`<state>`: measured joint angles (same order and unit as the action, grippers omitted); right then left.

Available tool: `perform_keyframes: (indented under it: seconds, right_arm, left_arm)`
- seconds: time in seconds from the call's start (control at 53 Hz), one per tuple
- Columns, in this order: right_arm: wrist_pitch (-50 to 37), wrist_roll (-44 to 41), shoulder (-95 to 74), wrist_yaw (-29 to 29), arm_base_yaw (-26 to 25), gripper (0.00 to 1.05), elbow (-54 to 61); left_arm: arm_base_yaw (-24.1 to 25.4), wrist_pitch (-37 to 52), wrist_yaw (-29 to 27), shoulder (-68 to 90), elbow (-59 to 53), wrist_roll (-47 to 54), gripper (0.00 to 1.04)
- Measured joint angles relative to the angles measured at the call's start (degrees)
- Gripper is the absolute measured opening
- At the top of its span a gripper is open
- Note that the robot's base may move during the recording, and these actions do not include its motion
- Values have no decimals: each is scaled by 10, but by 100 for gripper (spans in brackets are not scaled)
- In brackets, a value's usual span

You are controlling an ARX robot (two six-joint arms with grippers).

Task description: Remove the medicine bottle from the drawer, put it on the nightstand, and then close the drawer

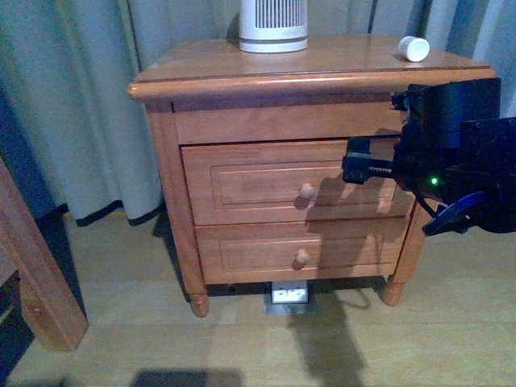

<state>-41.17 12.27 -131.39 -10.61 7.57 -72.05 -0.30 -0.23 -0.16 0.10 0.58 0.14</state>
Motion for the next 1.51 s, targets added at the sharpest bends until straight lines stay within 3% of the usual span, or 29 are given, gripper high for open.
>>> perform_keyframes:
  seconds: [0.264,0.471,0.716,0.961,1.244,1.357,1.508]
  right_arm:
    - [-7,14,199,-32,0,98,187]
    - [16,-10,445,-50,-47,98,355]
    - [124,-30,754,-66,-93,98,495]
    - [250,-49,1003,-80,-82,98,609]
    - [292,-61,1089,-70,-77,98,655]
    - [263,-96,1110,81,-77,81,673]
    - [273,-111,1139,105,-75,54,685]
  left_arm:
    - [0,0,0,0,0,0,98]
    - [0,0,0,0,0,0,98]
    - [0,0,0,0,0,0,98]
    - [0,0,0,0,0,0,98]
    - [0,0,0,0,0,0,98]
    - [0,0,0,0,0,0,98]
    - [0,0,0,0,0,0,98]
